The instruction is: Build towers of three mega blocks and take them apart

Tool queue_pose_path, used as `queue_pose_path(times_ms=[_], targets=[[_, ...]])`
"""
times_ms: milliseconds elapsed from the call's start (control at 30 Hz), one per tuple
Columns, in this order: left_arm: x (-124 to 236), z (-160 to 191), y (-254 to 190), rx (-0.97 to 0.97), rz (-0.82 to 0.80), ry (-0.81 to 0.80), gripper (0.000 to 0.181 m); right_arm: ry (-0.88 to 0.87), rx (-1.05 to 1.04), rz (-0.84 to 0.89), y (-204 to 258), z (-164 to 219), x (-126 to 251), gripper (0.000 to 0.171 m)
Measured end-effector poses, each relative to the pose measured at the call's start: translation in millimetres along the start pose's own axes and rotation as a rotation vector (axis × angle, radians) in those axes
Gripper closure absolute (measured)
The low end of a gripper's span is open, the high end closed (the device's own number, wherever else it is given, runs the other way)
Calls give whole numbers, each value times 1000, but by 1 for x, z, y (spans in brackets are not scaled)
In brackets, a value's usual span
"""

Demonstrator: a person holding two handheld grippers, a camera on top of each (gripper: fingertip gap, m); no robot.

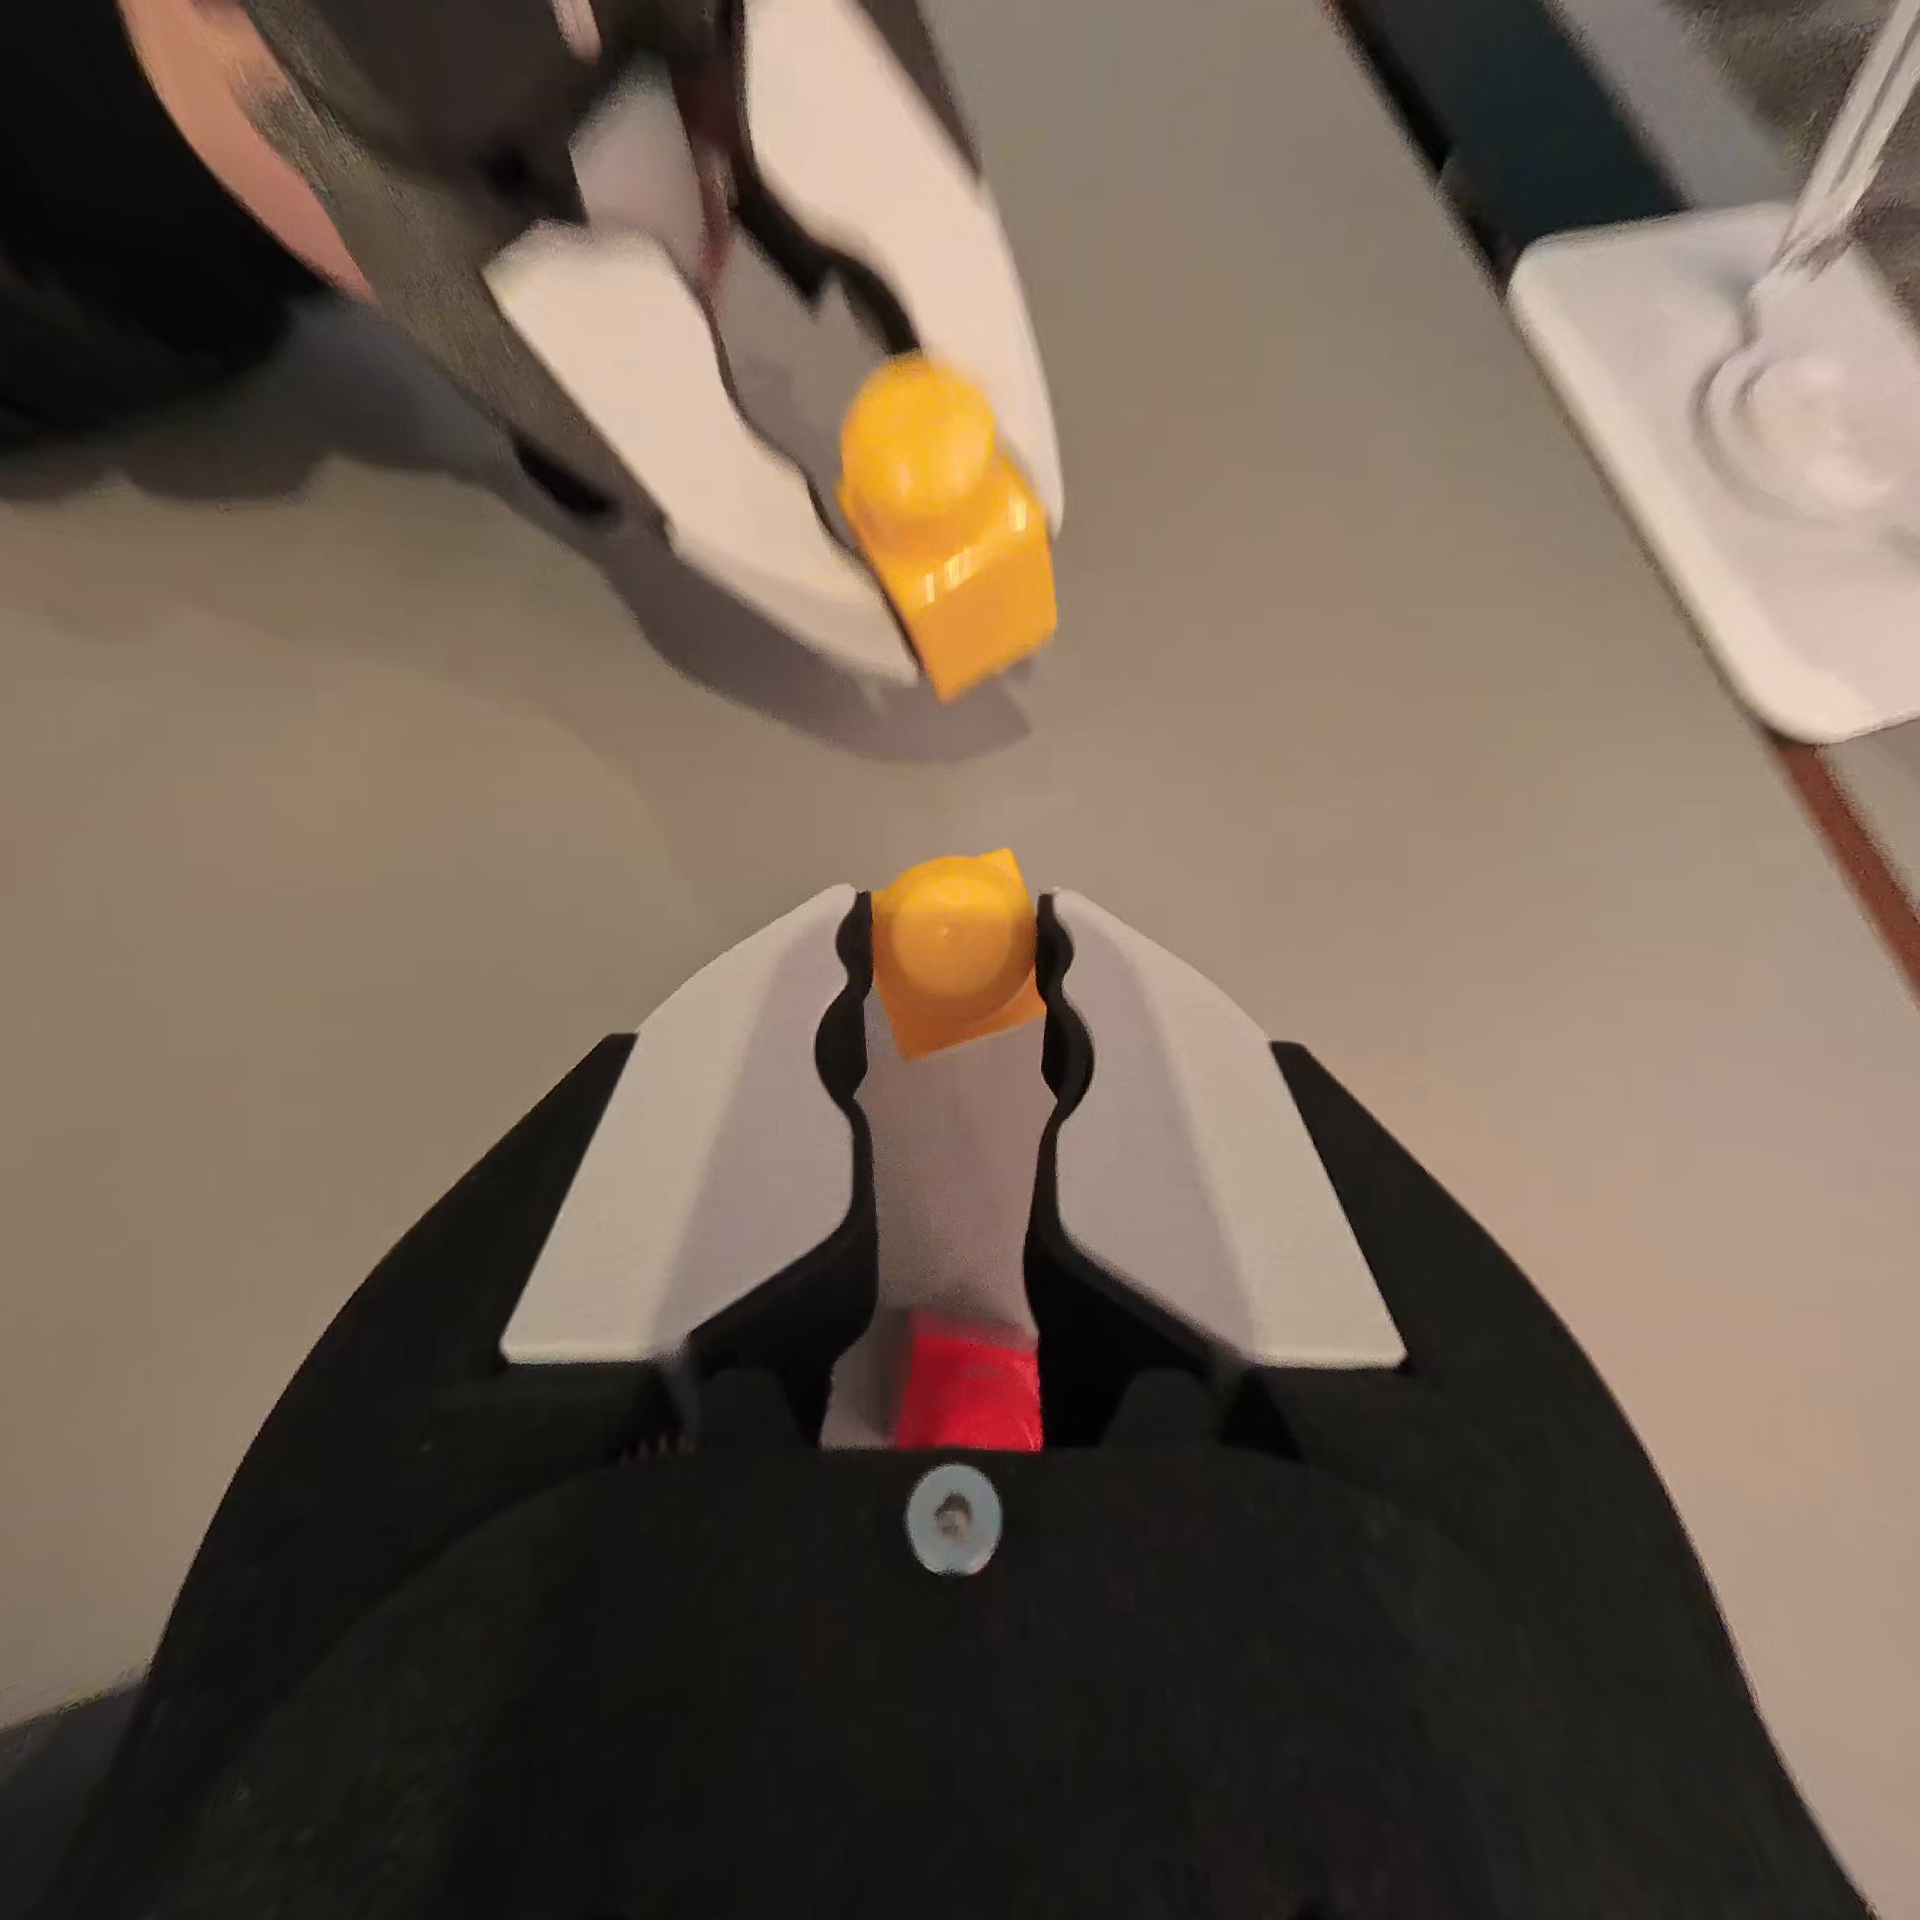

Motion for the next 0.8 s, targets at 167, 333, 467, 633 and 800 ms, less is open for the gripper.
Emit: queue_pose_path(times_ms=[167, 333, 467, 633, 800], targets=[[-2, -1, -2, 3, 18, 0, 142, -258, 31, -33, 6, -66, 32, 142], [-4, 6, 5, 30, 2, 30, 142, -314, 31, -35, -1, -101, 28, 142], [-3, 11, 10, 49, 1, 59, 142, -196, 12, -9, -8, -104, -3, 142], [2, 12, 13, 70, 38, 77, 142, -85, 35, -8, -5, -102, -24, 142], [3, 15, 5, 42, 97, 99, 142, -49, 76, -43, 3, -98, -27, 142]])
Point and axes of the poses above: each gripper's, where its closed fingertips meet, x back along the fingers, z out of its underside, y = z × x across the jaws, the point moved 3 cm from there along x, back along the fingers, and after that the axes turned 5 degrees about -z, right-handed, at the moved point
